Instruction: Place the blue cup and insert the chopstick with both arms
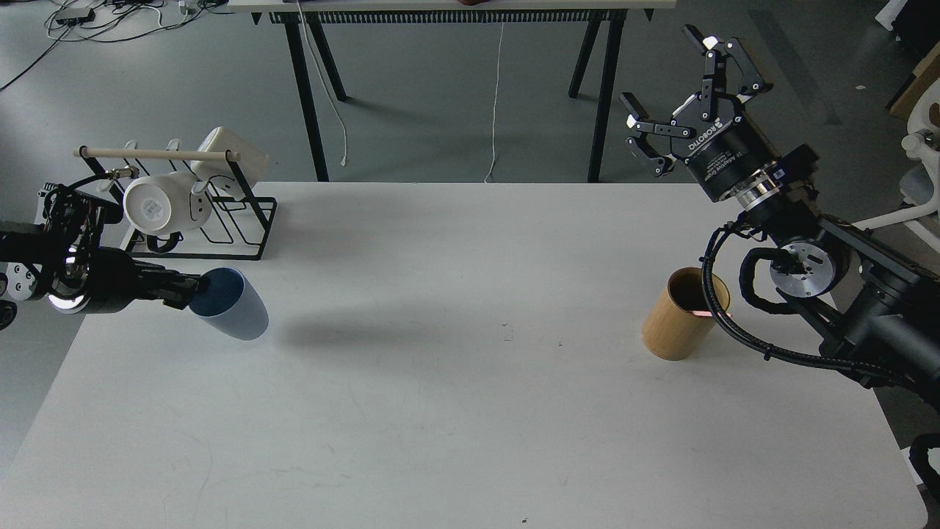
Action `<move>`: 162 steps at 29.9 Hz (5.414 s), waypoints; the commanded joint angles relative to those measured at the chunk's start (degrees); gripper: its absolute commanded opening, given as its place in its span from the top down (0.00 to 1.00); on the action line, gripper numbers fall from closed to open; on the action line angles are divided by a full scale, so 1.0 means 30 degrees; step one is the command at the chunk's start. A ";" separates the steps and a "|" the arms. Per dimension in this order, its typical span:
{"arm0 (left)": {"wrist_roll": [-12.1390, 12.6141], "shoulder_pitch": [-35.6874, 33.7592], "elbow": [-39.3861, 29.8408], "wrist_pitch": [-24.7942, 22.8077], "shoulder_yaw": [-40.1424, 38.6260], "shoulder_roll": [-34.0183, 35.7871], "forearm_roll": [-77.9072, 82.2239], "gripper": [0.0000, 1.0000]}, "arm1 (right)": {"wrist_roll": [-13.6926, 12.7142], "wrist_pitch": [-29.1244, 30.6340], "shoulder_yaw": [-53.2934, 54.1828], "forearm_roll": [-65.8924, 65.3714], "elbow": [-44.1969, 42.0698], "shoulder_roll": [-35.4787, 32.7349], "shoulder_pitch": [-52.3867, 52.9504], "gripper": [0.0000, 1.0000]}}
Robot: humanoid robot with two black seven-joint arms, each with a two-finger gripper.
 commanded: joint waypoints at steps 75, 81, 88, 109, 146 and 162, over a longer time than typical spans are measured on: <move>0.0000 -0.5929 0.4320 -0.2864 0.4543 -1.6281 0.1068 0.90 | 0.0000 0.0000 0.2987 0.0264 -0.0997 -0.1111 -0.0678 0.01; 0.0000 -0.5958 0.4261 -0.2922 0.4543 -1.6252 0.1010 0.89 | 0.0000 0.0000 0.2987 0.0264 -0.0997 -0.1111 -0.0707 0.01; 0.0000 -0.5988 0.4202 -0.3010 0.4543 -1.6047 -0.0103 0.75 | 0.0000 0.0000 0.2958 0.0264 -0.0938 -0.1111 -0.0707 0.01; 0.0000 -0.4848 0.2562 -0.3262 -0.1221 -1.3030 -0.7950 0.10 | 0.0000 0.0000 0.4657 0.0205 -0.1612 -0.1374 -0.0356 0.01; 0.0000 0.2245 -0.1364 -0.3262 -1.3651 -1.0539 -1.3317 0.08 | 0.0000 -0.5337 -0.3600 -1.6576 0.9955 -1.8100 0.3014 0.04; 0.0000 0.2421 -0.1335 -0.3262 -1.3651 -1.0598 -1.3317 0.08 | 0.0000 -1.0945 -0.6241 -1.6261 1.5114 -2.0856 0.3013 0.02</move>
